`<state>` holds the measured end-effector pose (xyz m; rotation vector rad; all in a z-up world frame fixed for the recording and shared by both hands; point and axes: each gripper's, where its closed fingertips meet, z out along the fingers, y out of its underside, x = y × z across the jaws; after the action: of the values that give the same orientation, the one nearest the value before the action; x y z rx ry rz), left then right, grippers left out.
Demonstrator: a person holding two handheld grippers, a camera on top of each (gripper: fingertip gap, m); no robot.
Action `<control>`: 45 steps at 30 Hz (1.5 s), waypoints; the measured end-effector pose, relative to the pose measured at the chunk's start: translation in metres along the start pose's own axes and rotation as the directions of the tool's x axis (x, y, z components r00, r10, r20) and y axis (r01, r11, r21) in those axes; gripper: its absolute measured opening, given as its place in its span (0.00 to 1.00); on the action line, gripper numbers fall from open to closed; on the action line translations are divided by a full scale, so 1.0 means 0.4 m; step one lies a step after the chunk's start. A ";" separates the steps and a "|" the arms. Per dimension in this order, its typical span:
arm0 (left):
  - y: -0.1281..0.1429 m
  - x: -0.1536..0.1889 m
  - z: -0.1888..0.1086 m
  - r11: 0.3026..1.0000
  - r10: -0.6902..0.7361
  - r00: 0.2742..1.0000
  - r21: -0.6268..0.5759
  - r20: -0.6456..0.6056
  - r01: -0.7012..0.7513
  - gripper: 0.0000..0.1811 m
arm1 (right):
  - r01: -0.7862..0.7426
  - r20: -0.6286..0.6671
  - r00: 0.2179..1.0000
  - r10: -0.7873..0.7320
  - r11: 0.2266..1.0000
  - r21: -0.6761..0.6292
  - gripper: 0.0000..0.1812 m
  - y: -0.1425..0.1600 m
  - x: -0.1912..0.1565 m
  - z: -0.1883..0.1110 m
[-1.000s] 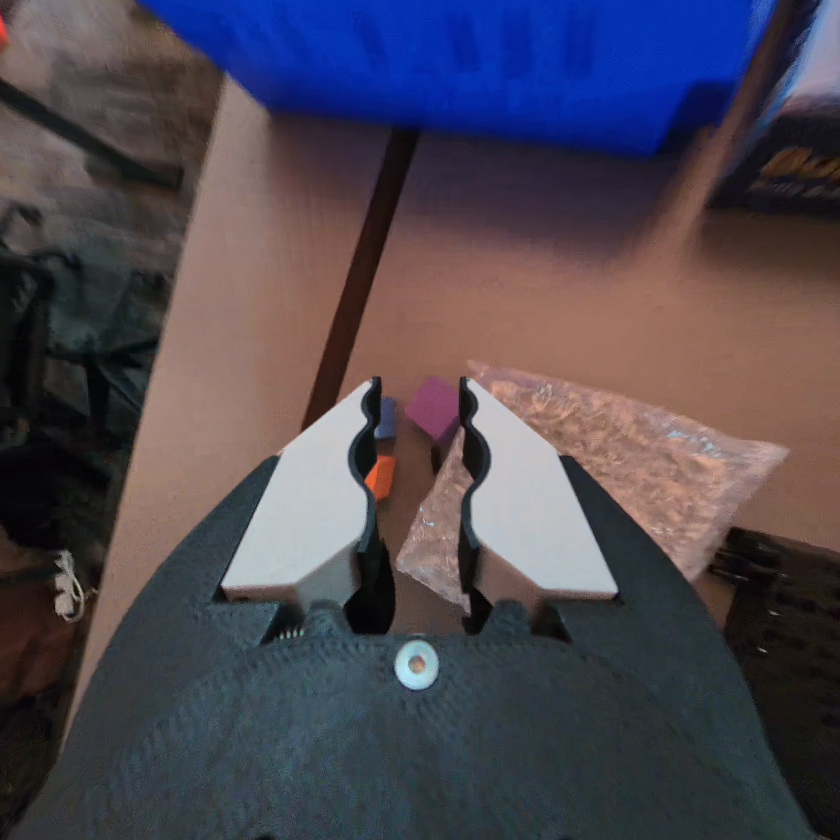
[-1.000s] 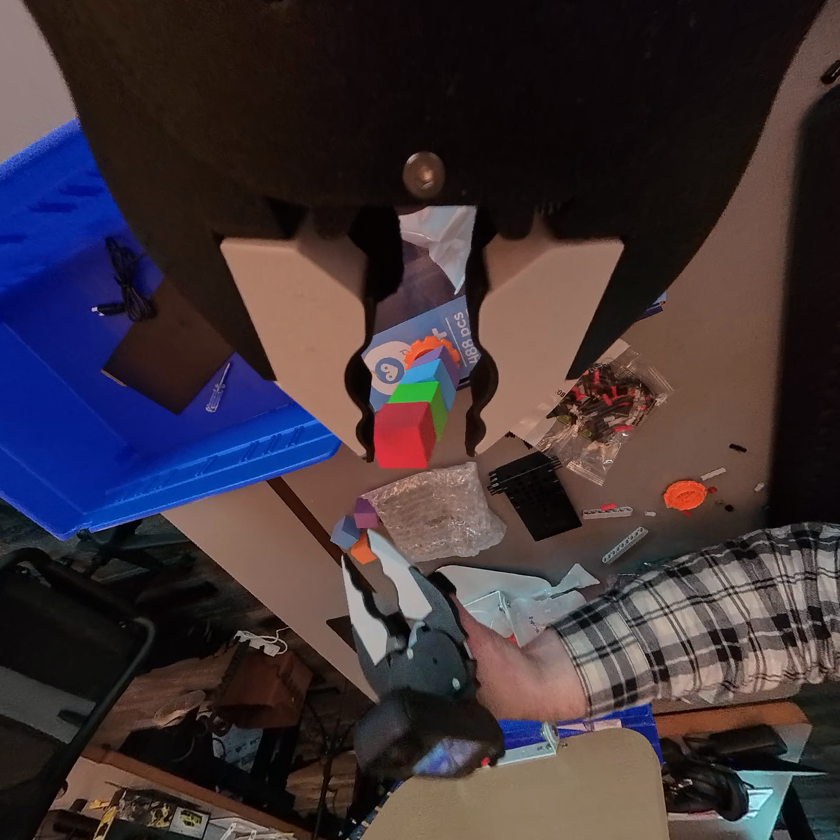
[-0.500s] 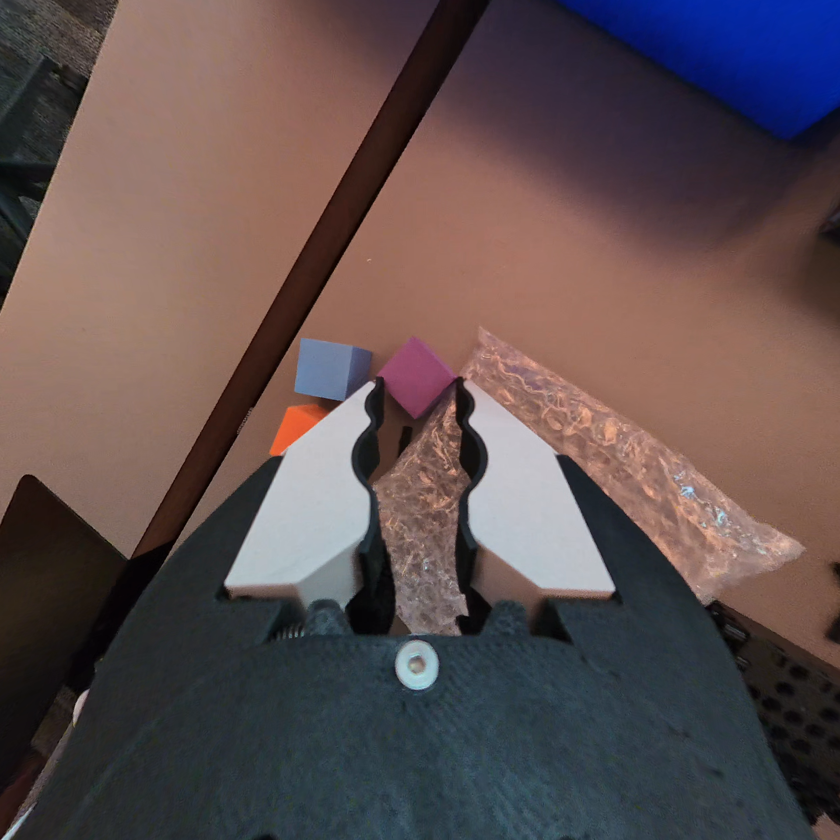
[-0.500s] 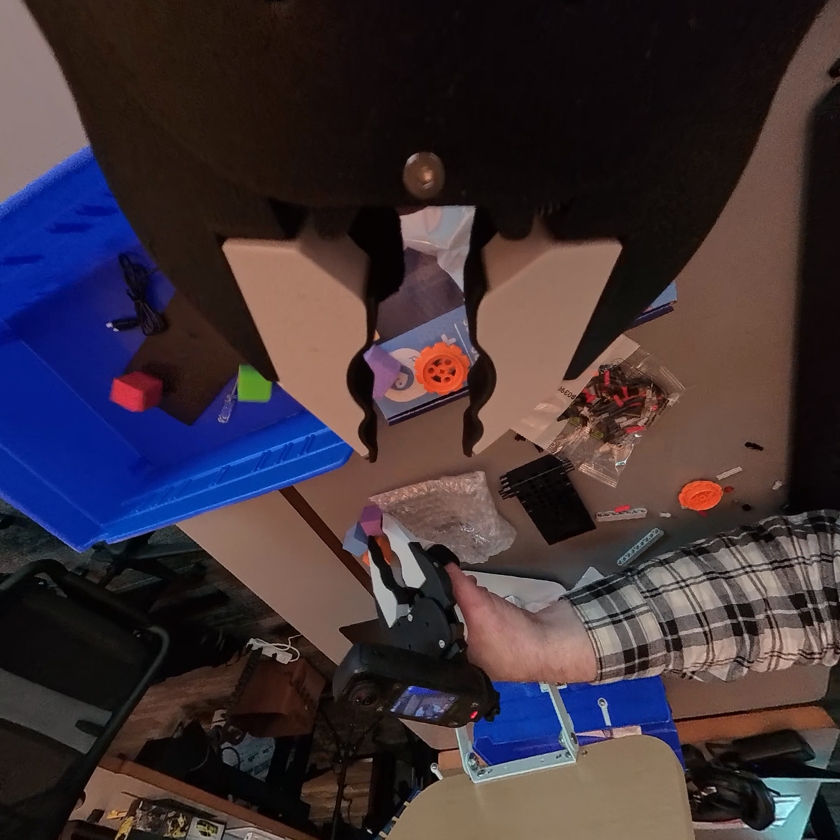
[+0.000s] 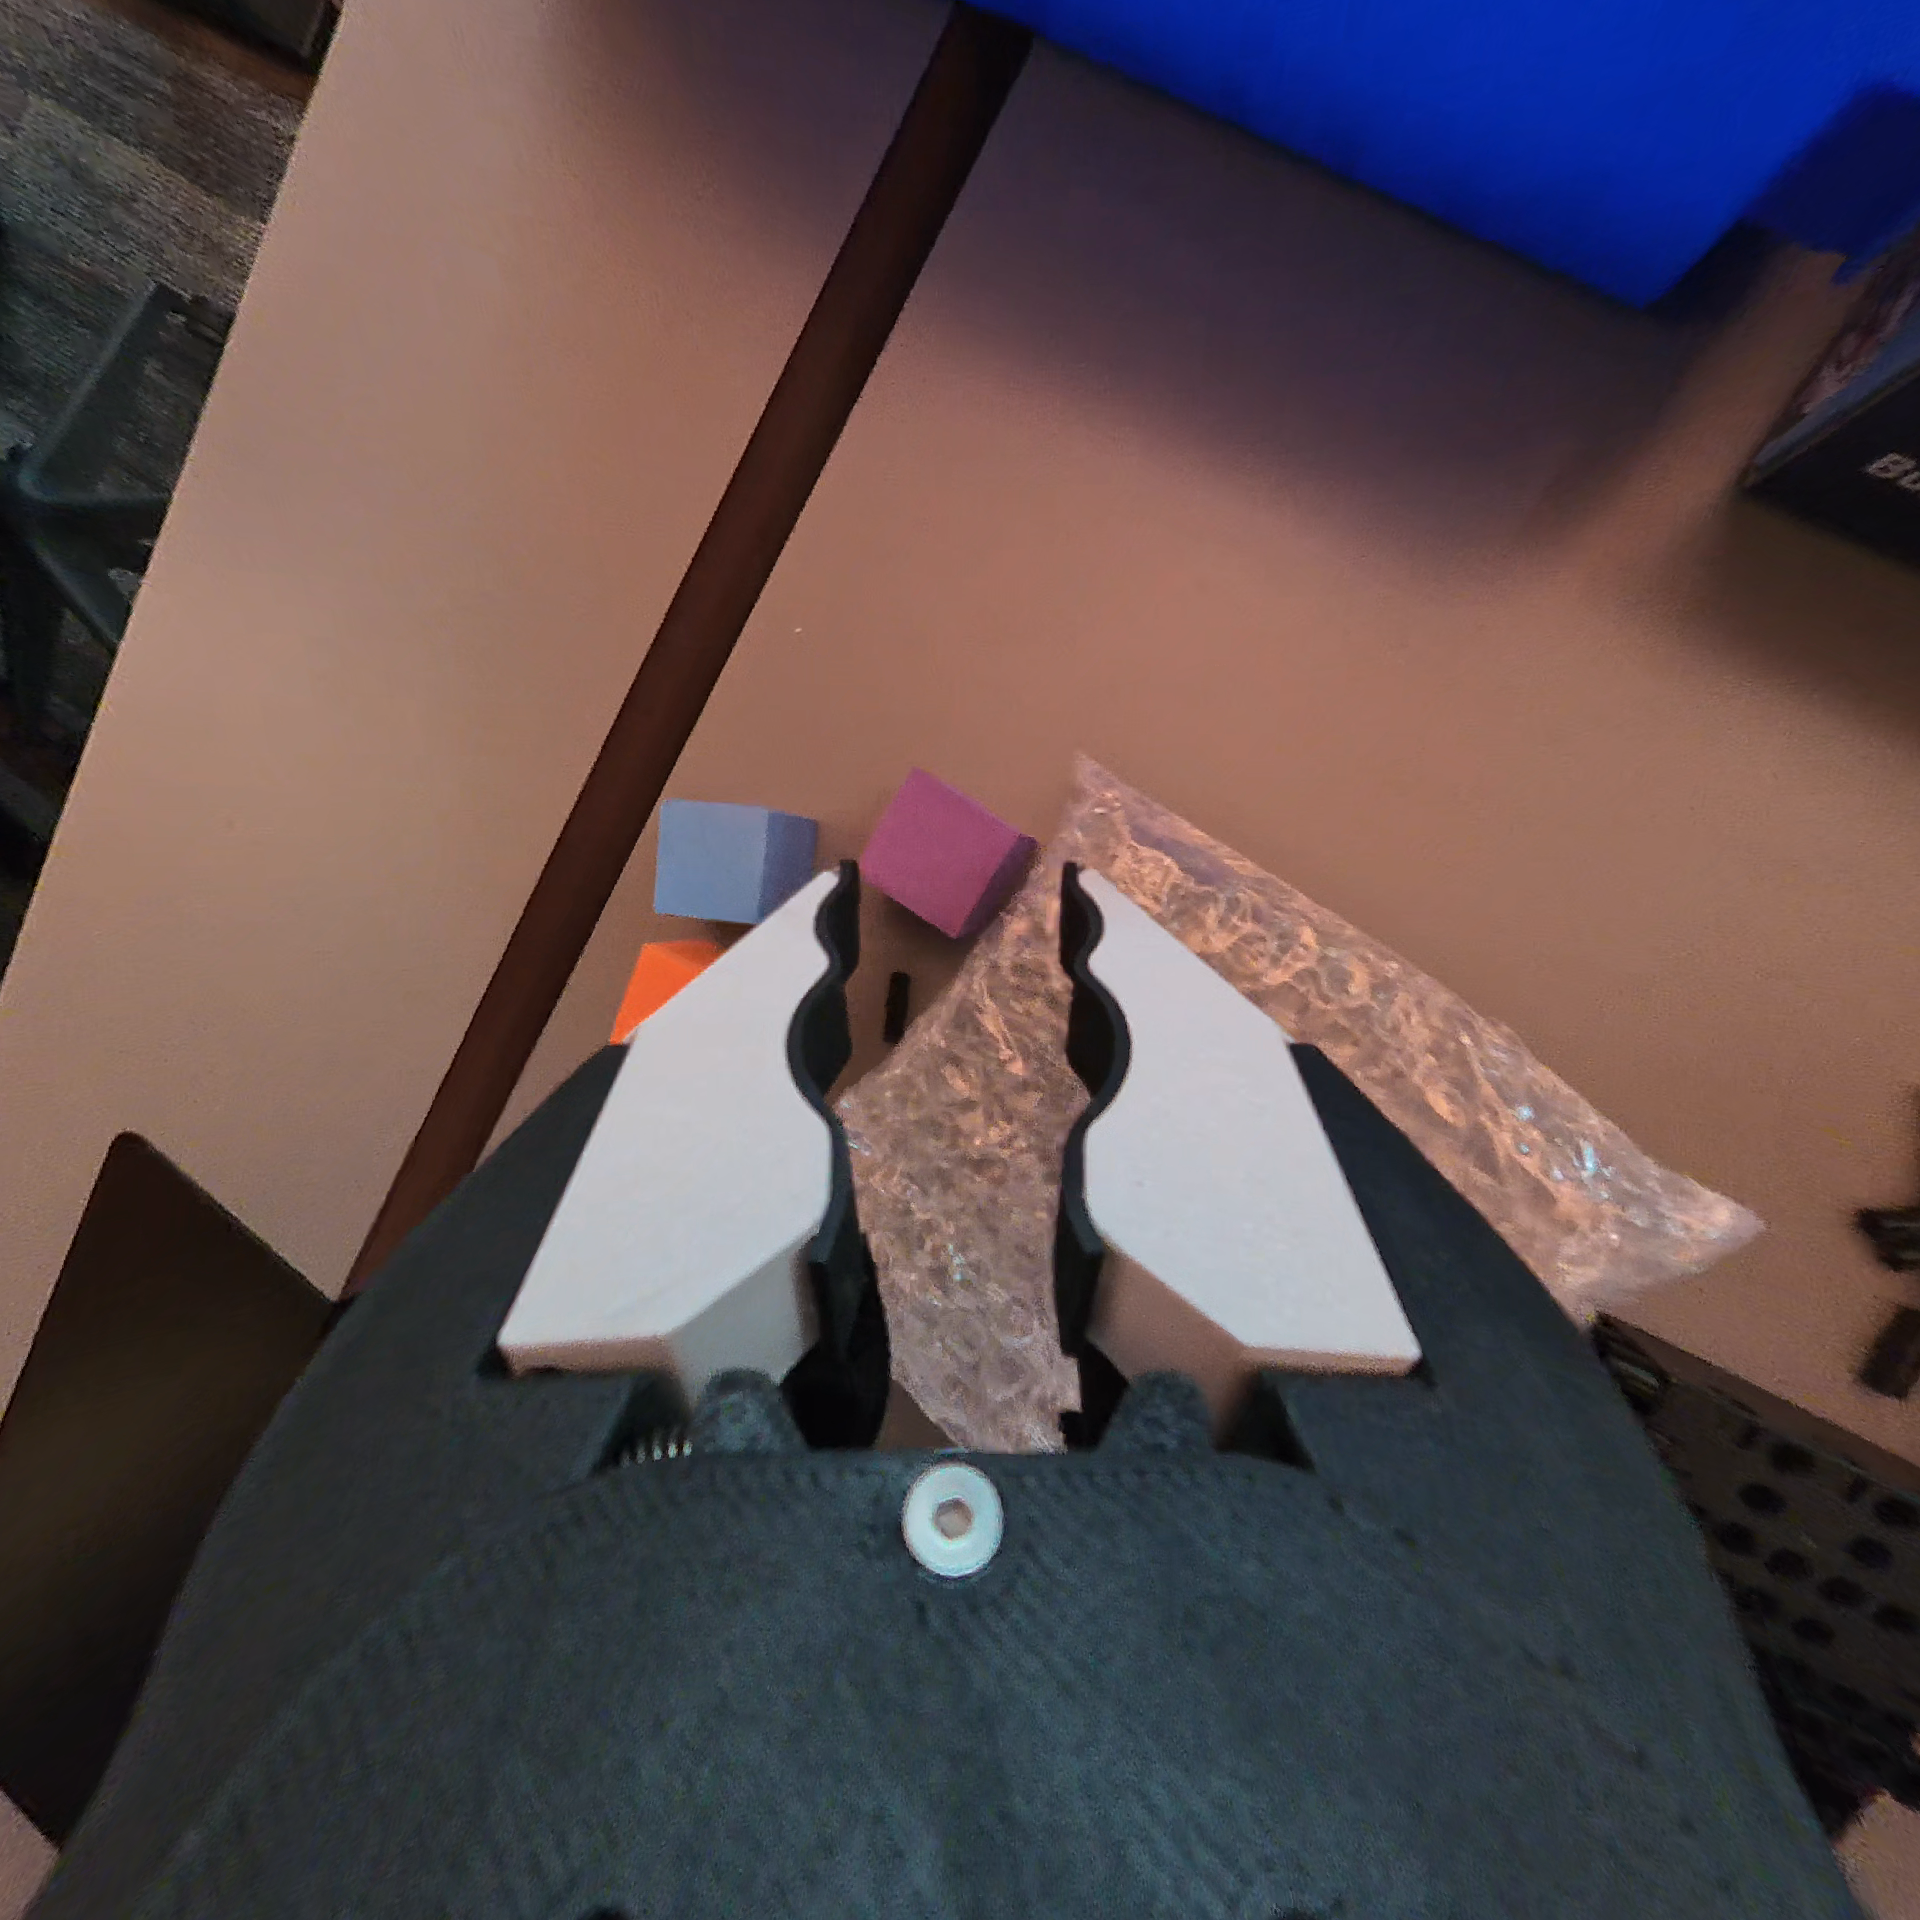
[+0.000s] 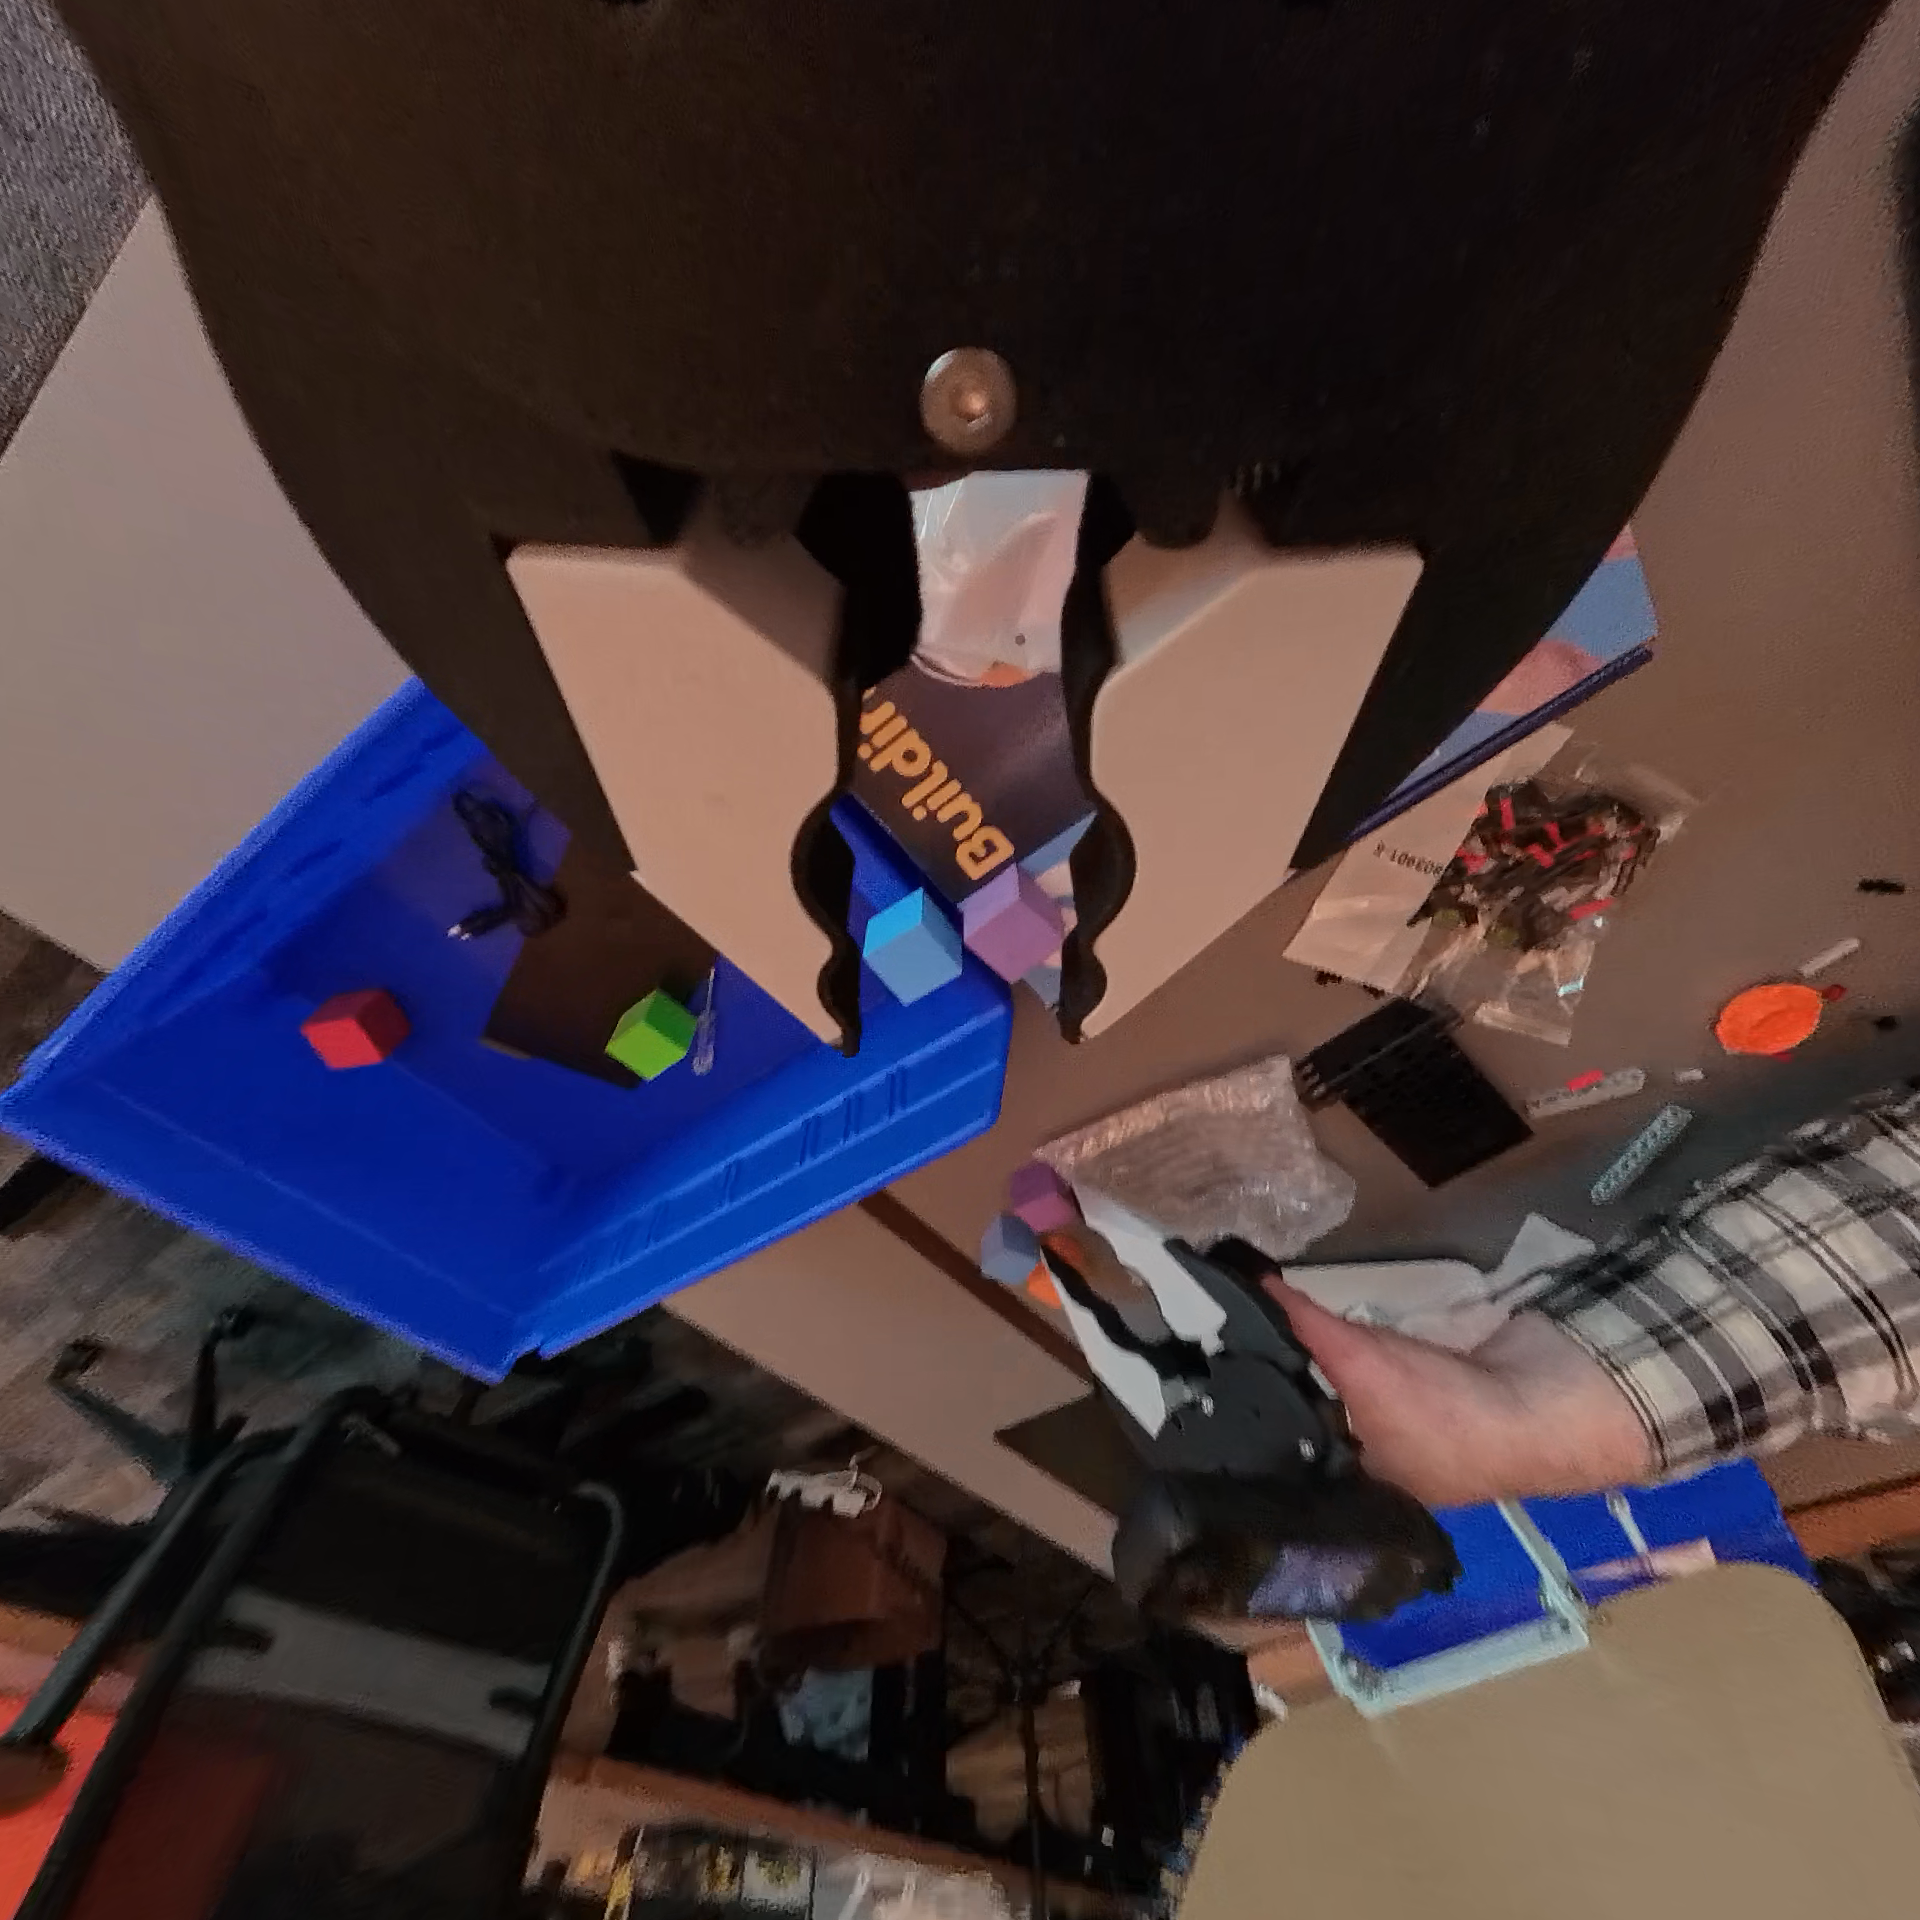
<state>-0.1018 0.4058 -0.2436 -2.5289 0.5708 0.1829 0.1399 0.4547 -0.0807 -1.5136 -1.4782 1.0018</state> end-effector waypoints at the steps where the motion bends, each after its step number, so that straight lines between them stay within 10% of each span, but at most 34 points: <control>1: 0.006 0.005 -0.003 1.000 0.006 1.000 -0.009 -0.005 -0.006 0.21 | -0.003 0.007 1.000 0.003 0.999 -0.036 0.22 0.018 0.000 0.011; 16: 0.020 0.058 -0.112 0.993 0.079 0.995 0.089 0.061 -0.084 0.22 | 0.042 0.087 0.996 0.000 0.880 -0.474 0.19 0.227 -0.049 0.223; 45: 0.056 0.087 -0.146 0.987 0.091 0.994 0.128 0.053 -0.097 0.21 | 0.141 0.183 0.982 -0.041 0.803 -0.580 0.18 0.237 -0.173 0.117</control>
<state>-0.0792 0.3451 -0.2133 -2.3675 0.6618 0.2312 0.1324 0.3839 -0.1852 -1.7884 -2.0978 0.6350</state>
